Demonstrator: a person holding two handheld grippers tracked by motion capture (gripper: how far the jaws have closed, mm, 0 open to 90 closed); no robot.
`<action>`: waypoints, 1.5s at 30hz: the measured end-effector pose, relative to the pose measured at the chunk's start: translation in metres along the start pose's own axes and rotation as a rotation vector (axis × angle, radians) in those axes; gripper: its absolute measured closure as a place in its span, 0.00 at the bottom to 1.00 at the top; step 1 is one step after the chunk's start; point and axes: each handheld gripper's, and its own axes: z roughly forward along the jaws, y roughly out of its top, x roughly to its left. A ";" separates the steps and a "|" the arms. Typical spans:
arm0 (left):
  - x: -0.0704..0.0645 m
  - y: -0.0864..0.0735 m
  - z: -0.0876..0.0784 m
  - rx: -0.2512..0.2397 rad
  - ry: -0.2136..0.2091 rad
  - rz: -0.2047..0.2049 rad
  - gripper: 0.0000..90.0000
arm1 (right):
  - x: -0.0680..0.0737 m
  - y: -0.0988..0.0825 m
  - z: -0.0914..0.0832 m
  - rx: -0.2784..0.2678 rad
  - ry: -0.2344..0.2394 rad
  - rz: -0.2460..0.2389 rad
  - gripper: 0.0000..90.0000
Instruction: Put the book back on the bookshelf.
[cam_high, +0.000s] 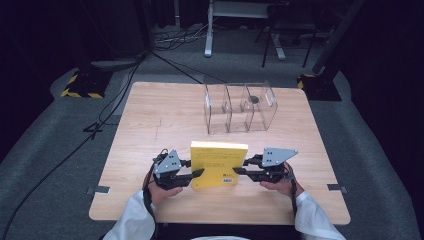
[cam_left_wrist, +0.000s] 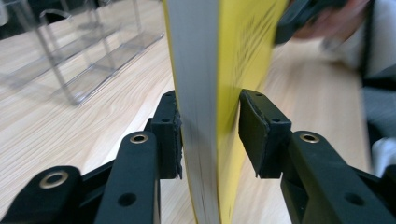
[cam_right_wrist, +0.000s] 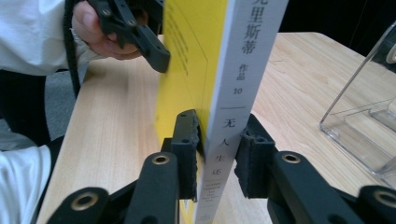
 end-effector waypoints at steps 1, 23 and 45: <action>0.000 -0.003 -0.001 0.000 -0.005 -0.005 0.68 | 0.001 0.000 -0.001 0.000 0.006 -0.001 0.81; 0.000 0.000 0.010 -0.026 -0.039 -0.020 0.71 | 0.009 -0.014 0.014 0.037 0.018 -0.003 0.81; -0.018 0.018 0.043 0.019 -0.007 0.040 0.52 | 0.017 -0.029 -0.017 0.035 -0.055 -0.002 0.84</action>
